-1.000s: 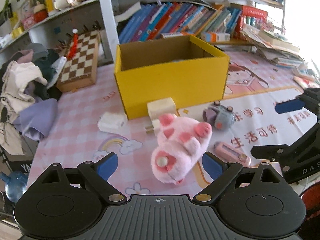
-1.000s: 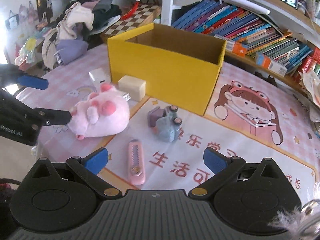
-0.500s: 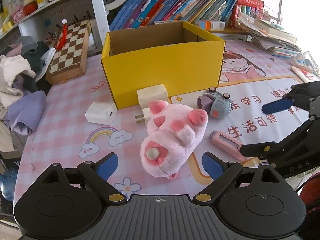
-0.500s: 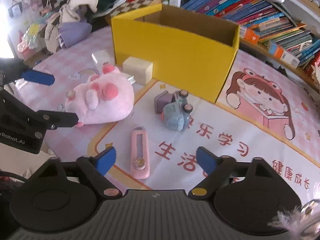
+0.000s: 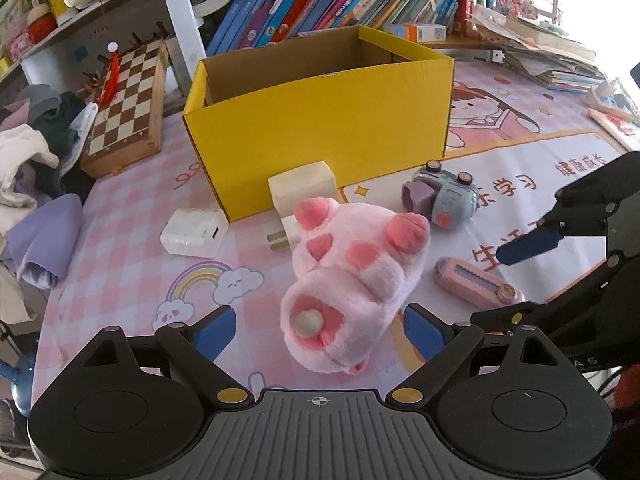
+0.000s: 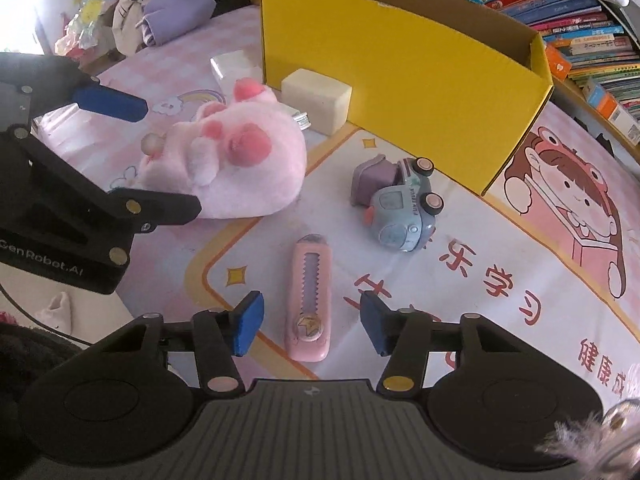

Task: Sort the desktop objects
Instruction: 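Grasp the pink plush pig with left gripper while right gripper grasps pink utility knife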

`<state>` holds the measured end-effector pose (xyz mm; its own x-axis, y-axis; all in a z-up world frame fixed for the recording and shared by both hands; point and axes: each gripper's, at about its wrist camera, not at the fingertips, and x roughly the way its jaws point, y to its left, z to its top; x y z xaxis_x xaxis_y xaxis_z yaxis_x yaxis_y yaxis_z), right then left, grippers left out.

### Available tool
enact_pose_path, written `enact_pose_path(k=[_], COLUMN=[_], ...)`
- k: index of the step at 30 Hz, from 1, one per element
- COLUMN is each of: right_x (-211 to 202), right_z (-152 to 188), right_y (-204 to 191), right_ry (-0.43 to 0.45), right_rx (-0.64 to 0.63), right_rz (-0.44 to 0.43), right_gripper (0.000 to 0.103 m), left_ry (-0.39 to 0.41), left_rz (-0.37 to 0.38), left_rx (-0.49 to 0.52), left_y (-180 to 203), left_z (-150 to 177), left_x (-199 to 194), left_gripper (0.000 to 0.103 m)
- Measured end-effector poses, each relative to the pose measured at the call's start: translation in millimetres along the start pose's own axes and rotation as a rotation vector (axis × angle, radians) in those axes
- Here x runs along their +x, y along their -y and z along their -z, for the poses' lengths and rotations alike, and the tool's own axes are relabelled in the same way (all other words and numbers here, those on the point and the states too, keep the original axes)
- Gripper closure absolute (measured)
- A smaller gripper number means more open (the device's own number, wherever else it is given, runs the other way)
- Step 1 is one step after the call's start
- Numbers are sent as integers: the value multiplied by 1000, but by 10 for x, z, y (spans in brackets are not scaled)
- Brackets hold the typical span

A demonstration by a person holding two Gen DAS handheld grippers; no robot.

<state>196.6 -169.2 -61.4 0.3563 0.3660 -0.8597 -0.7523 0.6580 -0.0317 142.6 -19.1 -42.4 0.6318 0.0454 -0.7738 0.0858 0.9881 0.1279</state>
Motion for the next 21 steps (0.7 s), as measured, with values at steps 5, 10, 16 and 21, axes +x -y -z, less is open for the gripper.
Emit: enact_pose_path(k=[5,10,16,21], right_x=[35,24,-25,-57], right_z=[-6,10,52,90], right_y=[21,42,86,142], right_ry=[-11,-10,-10,-14], right_rx=[2,3,13,37], right_rz=[-12,-32,-30,-19], right_gripper=[56,66,80,80], left_ry=[-22,-27,-31,-46], left_rz=[14,24,51,83], left_rx=[-9,-12,1,3], left_y=[-12,1,55,78], left_z=[-22,-49,-78,-61], left_x=[96,158,204,230], left_gripper=[11,11,22,41])
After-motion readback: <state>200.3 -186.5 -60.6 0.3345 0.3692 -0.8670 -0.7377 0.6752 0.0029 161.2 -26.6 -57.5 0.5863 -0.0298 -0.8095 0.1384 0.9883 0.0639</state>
